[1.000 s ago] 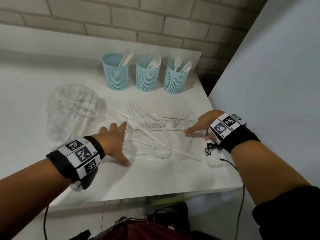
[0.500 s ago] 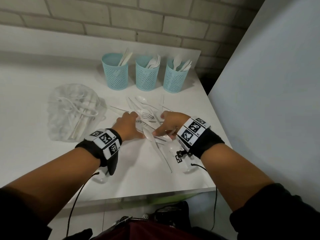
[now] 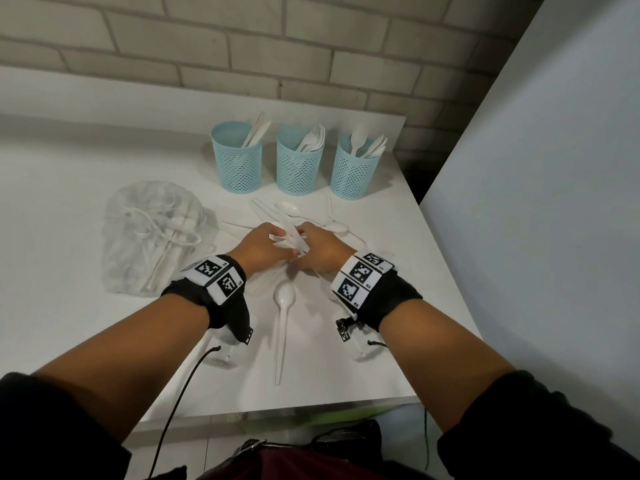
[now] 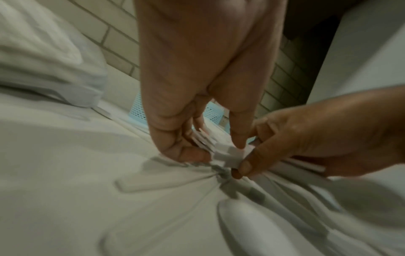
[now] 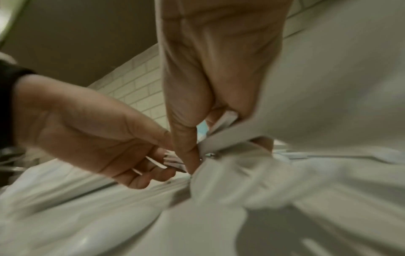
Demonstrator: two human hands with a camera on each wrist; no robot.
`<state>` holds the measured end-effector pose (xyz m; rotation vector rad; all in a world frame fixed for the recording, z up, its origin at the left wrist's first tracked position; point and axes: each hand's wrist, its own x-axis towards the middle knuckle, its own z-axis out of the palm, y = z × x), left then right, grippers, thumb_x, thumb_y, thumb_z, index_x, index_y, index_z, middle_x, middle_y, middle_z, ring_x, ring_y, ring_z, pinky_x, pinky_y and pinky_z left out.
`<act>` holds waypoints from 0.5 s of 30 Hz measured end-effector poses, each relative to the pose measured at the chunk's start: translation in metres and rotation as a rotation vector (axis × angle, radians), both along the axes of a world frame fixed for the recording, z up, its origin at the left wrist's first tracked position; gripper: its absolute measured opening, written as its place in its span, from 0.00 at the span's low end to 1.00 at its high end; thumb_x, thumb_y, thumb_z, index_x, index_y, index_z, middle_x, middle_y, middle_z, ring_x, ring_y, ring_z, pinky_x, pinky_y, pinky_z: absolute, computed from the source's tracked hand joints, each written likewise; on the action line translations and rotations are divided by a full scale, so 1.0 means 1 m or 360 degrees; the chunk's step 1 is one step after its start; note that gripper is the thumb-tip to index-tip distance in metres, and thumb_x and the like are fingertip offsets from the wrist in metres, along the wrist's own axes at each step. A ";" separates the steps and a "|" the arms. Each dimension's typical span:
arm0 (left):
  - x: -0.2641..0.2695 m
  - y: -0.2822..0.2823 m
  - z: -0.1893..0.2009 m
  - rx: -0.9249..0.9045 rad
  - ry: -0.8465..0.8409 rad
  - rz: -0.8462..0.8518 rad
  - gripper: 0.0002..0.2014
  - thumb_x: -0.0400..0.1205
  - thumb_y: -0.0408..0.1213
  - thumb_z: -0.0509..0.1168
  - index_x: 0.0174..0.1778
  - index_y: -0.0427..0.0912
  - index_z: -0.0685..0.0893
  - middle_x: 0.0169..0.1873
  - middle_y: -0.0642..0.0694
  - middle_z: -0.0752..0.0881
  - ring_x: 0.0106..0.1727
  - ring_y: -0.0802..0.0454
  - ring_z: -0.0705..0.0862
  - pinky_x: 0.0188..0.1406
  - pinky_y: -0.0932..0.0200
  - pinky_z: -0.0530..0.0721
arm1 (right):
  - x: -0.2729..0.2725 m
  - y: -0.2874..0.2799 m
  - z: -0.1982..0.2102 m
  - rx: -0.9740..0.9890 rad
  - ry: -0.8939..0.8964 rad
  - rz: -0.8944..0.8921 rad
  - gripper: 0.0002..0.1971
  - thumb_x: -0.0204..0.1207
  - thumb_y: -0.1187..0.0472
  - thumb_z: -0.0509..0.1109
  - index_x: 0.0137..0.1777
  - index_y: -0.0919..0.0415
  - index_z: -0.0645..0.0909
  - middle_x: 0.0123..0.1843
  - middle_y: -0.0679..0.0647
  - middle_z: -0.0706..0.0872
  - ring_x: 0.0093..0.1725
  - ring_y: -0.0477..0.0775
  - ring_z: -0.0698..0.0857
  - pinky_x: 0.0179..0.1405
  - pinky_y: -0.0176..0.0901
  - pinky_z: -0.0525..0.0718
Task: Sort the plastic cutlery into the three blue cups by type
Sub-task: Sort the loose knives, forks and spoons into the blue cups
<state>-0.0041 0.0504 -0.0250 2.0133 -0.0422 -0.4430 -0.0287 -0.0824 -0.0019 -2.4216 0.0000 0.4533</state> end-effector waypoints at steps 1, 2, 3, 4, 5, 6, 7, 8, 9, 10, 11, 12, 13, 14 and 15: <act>0.000 0.002 0.002 -0.0070 -0.0010 0.0014 0.28 0.69 0.37 0.74 0.63 0.32 0.76 0.48 0.39 0.81 0.46 0.50 0.78 0.44 0.59 0.77 | 0.003 -0.003 -0.001 0.0048 -0.0030 -0.0036 0.32 0.69 0.66 0.75 0.73 0.63 0.68 0.65 0.60 0.81 0.65 0.60 0.80 0.62 0.48 0.79; -0.001 0.004 0.004 -0.0094 -0.0038 0.0067 0.30 0.68 0.40 0.74 0.64 0.31 0.75 0.49 0.38 0.81 0.46 0.49 0.78 0.44 0.58 0.78 | 0.006 -0.006 0.001 0.0051 -0.0047 -0.0059 0.28 0.70 0.67 0.73 0.71 0.64 0.70 0.65 0.60 0.81 0.64 0.60 0.80 0.60 0.46 0.79; -0.004 0.006 0.007 -0.0045 -0.0089 0.0159 0.32 0.69 0.41 0.74 0.66 0.33 0.72 0.55 0.37 0.81 0.51 0.48 0.79 0.49 0.57 0.78 | 0.010 -0.009 0.003 0.0039 -0.0063 -0.0078 0.26 0.71 0.67 0.72 0.70 0.64 0.71 0.65 0.60 0.81 0.64 0.60 0.80 0.60 0.44 0.78; -0.010 0.008 0.011 0.0083 -0.0149 0.0239 0.34 0.71 0.42 0.75 0.69 0.34 0.69 0.61 0.37 0.78 0.58 0.46 0.79 0.55 0.57 0.76 | 0.015 -0.013 0.004 0.0037 -0.0058 -0.0101 0.25 0.72 0.67 0.72 0.69 0.65 0.72 0.66 0.60 0.80 0.64 0.60 0.80 0.62 0.45 0.77; -0.019 0.009 0.018 0.0268 -0.0211 0.0231 0.36 0.71 0.45 0.76 0.69 0.35 0.68 0.64 0.39 0.75 0.63 0.45 0.77 0.56 0.58 0.74 | 0.018 -0.016 0.007 0.0077 -0.0045 -0.0119 0.24 0.73 0.66 0.72 0.68 0.66 0.72 0.66 0.61 0.80 0.64 0.60 0.80 0.66 0.50 0.77; -0.027 0.009 0.023 0.0513 -0.0252 0.0088 0.37 0.70 0.50 0.76 0.68 0.35 0.69 0.64 0.41 0.75 0.63 0.45 0.77 0.53 0.60 0.73 | 0.023 -0.019 0.009 0.0148 -0.0021 -0.0144 0.23 0.73 0.65 0.72 0.68 0.66 0.73 0.66 0.61 0.81 0.63 0.60 0.81 0.68 0.53 0.77; -0.036 0.008 0.027 0.0777 -0.0242 -0.0155 0.36 0.70 0.55 0.74 0.66 0.35 0.72 0.61 0.42 0.77 0.59 0.47 0.78 0.50 0.61 0.72 | 0.027 -0.021 0.011 0.0213 -0.0010 -0.0165 0.22 0.74 0.64 0.72 0.67 0.65 0.73 0.65 0.60 0.82 0.62 0.59 0.82 0.68 0.55 0.77; -0.044 0.007 0.029 0.1005 -0.0184 -0.0406 0.36 0.69 0.60 0.72 0.63 0.36 0.75 0.58 0.43 0.80 0.53 0.48 0.78 0.47 0.61 0.72 | 0.030 -0.022 0.013 0.0264 -0.0010 -0.0198 0.20 0.74 0.64 0.71 0.66 0.64 0.74 0.63 0.60 0.84 0.61 0.59 0.83 0.68 0.55 0.78; -0.050 0.006 0.028 0.1175 -0.0115 -0.0604 0.37 0.68 0.64 0.70 0.60 0.36 0.77 0.54 0.44 0.81 0.50 0.49 0.78 0.45 0.61 0.73 | 0.033 -0.023 0.016 0.0327 -0.0021 -0.0243 0.17 0.76 0.64 0.70 0.64 0.63 0.75 0.59 0.59 0.85 0.58 0.58 0.85 0.67 0.55 0.79; -0.053 0.005 0.027 0.1283 -0.0056 -0.0732 0.37 0.67 0.66 0.69 0.58 0.36 0.78 0.52 0.44 0.82 0.48 0.49 0.78 0.45 0.61 0.74 | 0.035 -0.025 0.017 0.0431 -0.0029 -0.0304 0.14 0.77 0.65 0.68 0.62 0.63 0.76 0.54 0.59 0.87 0.53 0.57 0.86 0.65 0.56 0.81; -0.055 0.004 0.024 0.1330 -0.0025 -0.0799 0.37 0.67 0.66 0.70 0.56 0.36 0.78 0.49 0.45 0.83 0.47 0.48 0.79 0.45 0.60 0.76 | 0.036 -0.026 0.019 0.0579 -0.0017 -0.0360 0.11 0.78 0.67 0.66 0.59 0.63 0.76 0.48 0.59 0.87 0.47 0.57 0.87 0.60 0.56 0.84; -0.055 0.003 0.020 0.1339 -0.0023 -0.0823 0.34 0.67 0.64 0.72 0.53 0.36 0.79 0.43 0.46 0.83 0.46 0.48 0.80 0.46 0.60 0.77 | 0.037 -0.026 0.021 0.0742 0.0017 -0.0397 0.07 0.80 0.69 0.64 0.56 0.63 0.76 0.44 0.59 0.86 0.42 0.55 0.86 0.54 0.54 0.87; -0.055 0.002 0.017 0.1330 -0.0020 -0.0826 0.29 0.68 0.61 0.73 0.48 0.37 0.79 0.36 0.48 0.82 0.44 0.48 0.80 0.47 0.59 0.78 | 0.036 -0.026 0.023 0.0880 0.0053 -0.0417 0.06 0.81 0.71 0.62 0.54 0.62 0.75 0.42 0.59 0.86 0.40 0.54 0.86 0.46 0.50 0.89; -0.054 0.001 0.016 0.1312 -0.0014 -0.0815 0.24 0.69 0.57 0.74 0.42 0.38 0.80 0.30 0.50 0.80 0.41 0.49 0.81 0.47 0.59 0.80 | 0.036 -0.025 0.025 0.0977 0.0081 -0.0425 0.07 0.82 0.71 0.60 0.55 0.62 0.74 0.42 0.58 0.85 0.39 0.54 0.86 0.41 0.48 0.88; -0.051 0.001 0.016 0.1291 0.0000 -0.0797 0.19 0.70 0.53 0.74 0.34 0.40 0.78 0.26 0.51 0.79 0.37 0.51 0.82 0.47 0.59 0.81 | 0.035 -0.025 0.026 0.1035 0.0096 -0.0426 0.08 0.82 0.71 0.59 0.59 0.63 0.73 0.44 0.59 0.86 0.39 0.53 0.86 0.41 0.47 0.87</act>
